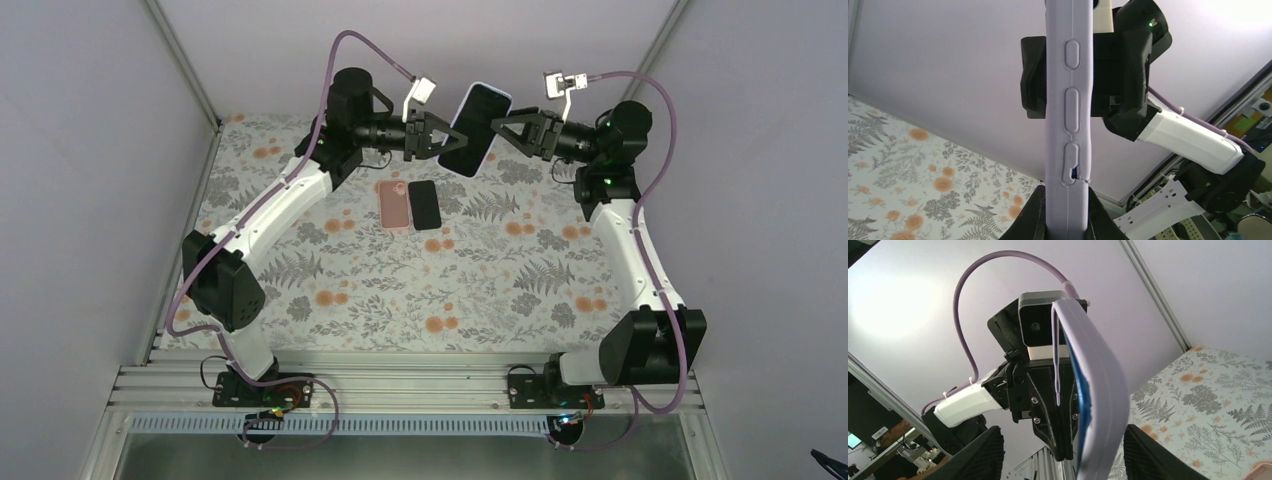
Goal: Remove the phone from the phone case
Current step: Pick up the phone at the center of the board.
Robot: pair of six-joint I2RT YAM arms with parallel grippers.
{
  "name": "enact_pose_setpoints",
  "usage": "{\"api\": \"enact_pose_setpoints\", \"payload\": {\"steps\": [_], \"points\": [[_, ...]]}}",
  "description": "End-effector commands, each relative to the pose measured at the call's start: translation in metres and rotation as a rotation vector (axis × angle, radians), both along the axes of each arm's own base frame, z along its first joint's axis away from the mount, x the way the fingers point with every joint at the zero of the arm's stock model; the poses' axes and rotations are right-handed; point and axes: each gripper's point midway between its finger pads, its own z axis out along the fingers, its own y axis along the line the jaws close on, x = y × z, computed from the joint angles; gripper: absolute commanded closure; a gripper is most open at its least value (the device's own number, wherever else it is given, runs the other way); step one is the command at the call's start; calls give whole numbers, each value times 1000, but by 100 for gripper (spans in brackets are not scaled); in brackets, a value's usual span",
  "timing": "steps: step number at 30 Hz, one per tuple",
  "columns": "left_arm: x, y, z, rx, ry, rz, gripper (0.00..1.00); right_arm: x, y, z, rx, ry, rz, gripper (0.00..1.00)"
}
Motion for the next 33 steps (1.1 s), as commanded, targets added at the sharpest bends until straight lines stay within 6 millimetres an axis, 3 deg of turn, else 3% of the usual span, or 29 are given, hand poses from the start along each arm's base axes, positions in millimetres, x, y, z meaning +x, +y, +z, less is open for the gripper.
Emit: {"api": "enact_pose_setpoints", "payload": {"steps": [1,13,18,24,27,33], "points": [[-24,11,39,-95,-79,-56,98,-1,7,6,50,22,-1,48],[-25,8,28,-92,-49,-73,98,-6,17,9,61,34,24,88],[-27,8,24,-84,-49,-89,97,-6,16,8,61,42,23,96],[-24,13,25,-56,-107,-54,62,-7,14,9,57,40,23,96],[-25,20,30,-51,-149,-49,52,-6,10,10,55,43,19,96],[-36,35,21,-1,-243,-76,46,-7,3,15,46,41,27,96]]}}
